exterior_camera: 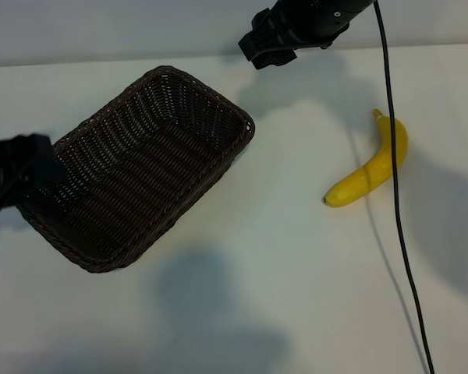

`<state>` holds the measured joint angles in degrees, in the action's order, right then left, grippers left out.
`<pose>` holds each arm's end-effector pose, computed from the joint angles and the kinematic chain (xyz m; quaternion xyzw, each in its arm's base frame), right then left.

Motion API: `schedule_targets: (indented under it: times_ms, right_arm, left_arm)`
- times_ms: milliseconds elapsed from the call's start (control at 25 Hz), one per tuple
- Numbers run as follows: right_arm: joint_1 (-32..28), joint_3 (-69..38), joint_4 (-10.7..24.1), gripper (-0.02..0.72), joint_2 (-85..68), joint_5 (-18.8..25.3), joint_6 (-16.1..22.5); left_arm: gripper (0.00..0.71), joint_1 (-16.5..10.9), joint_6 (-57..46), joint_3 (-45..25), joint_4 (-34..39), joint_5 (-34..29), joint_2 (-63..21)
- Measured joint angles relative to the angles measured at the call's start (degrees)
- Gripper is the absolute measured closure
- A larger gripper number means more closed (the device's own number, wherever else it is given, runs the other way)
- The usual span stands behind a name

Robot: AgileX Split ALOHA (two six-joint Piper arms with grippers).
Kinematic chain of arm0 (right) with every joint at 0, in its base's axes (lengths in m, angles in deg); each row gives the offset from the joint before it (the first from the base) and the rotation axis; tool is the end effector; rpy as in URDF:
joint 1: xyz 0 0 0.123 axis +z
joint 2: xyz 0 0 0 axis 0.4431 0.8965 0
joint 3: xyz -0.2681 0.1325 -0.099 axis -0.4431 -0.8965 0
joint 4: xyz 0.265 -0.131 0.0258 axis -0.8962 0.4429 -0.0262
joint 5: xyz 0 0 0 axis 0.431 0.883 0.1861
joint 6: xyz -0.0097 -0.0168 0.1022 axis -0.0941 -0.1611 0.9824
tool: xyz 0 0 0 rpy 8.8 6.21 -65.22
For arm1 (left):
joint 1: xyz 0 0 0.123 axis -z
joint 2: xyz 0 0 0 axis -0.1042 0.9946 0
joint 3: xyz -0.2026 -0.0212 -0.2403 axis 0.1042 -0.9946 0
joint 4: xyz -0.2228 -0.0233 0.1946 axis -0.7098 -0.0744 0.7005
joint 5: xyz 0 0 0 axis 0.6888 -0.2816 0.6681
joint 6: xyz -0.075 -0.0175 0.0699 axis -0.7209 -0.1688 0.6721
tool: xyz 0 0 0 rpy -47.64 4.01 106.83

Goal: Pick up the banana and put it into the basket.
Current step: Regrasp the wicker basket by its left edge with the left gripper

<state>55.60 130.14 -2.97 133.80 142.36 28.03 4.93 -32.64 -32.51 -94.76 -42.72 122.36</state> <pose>0.4190 0.2577 0.3311 -0.2935 0.9018 0.1567 0.2756 0.2515 -0.0221 0.2617 -0.1517 0.9306 -0.1788 0.2813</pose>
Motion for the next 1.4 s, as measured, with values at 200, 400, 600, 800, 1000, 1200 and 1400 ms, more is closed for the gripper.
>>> schedule_targets:
  times_ms: [200,400,600,800,1000,1200,1400]
  right_arm:
    - [0.0,0.0,0.0,0.140,0.0,0.9,0.0]
    - [0.0,0.0,0.0,0.140,0.0,2.1,0.0]
    - [0.0,0.0,0.0,0.140,0.0,2.5,0.0]
    - [0.0,0.0,0.0,0.140,0.0,2.5,0.0]
    - [0.0,0.0,0.0,0.140,0.0,2.5,0.0]
    - [0.0,0.0,0.0,0.140,0.0,2.5,0.0]
    - [0.0,0.0,0.0,0.140,0.0,2.5,0.0]
  left_arm:
    - [0.113,0.0,-6.2,-6.7,2.5,3.0,-3.4]
    - [0.113,0.0,-9.8,-10.9,4.0,5.3,-3.4]
    - [0.113,0.0,-11.8,-13.6,4.5,9.4,-3.4]
    - [0.113,0.0,-17.5,-16.1,9.3,14.2,-1.8]
    - [0.113,0.0,-20.6,-16.2,10.6,19.9,4.0]
    - [0.113,0.0,-21.2,-15.6,8.5,27.2,9.5]
    - [0.113,0.1,-21.3,-15.2,7.3,31.8,12.0]
